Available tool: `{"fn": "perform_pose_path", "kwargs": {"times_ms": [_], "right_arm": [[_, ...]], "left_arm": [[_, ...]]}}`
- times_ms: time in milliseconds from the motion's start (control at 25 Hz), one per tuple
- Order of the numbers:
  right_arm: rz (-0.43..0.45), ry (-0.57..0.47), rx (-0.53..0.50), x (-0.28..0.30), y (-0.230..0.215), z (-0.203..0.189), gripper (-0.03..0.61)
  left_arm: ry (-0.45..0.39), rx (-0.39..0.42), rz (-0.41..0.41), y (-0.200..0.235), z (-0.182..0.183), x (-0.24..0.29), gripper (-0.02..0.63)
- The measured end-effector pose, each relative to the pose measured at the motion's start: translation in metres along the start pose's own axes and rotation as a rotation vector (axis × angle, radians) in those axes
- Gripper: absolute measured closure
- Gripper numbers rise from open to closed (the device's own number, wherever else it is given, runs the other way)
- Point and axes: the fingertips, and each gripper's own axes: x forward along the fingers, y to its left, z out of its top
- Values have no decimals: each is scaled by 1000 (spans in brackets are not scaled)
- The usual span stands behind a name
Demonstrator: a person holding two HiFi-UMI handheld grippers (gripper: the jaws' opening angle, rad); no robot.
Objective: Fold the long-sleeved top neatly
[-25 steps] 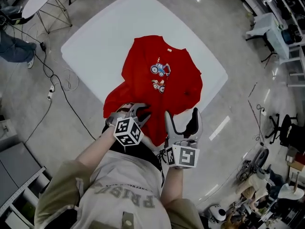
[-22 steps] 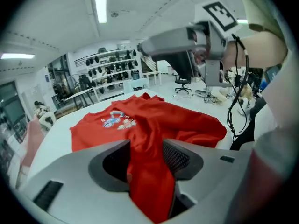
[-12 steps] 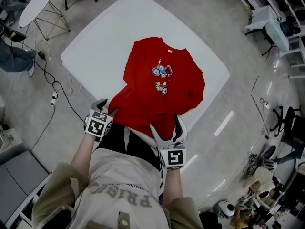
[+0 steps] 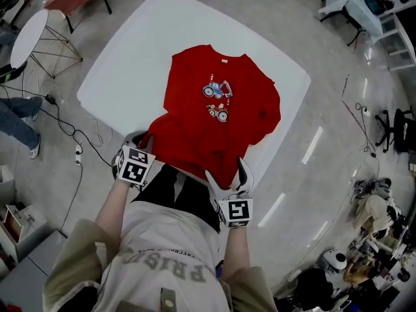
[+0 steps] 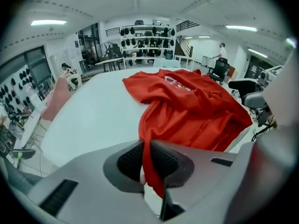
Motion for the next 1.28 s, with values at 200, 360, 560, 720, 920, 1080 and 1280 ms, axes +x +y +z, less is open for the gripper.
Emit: {"fn": "perform_pose_path", "kwargs": {"times_ms": [200,360,560,720,920,1080,1280], "right_arm": [[28,32,4,4,20,-12,152],[24,70,5,-2,35,-29,153],[18,134,3,-10,50,-53,153],[-18,154,11,-13,48,-65,165],[-67,165,-23,-17,41,-68,311],[-113,180,-94,-26,32,-72,397],[-93,178,-164,-42,27,-77,485]], "left_arm": [[25,62,30,41,-1,7,569],[1,147,39,56,8,-4,480],[-95,341,-290,-11,22,-43,444],[-31,547,-361,-58,-6,-27,424],[-18,600,-298,-61,-16,-15,425],[-32,587,-262,-62,-17,-15,430],[-31,609,-252,-71,-32,-17,431]]}}
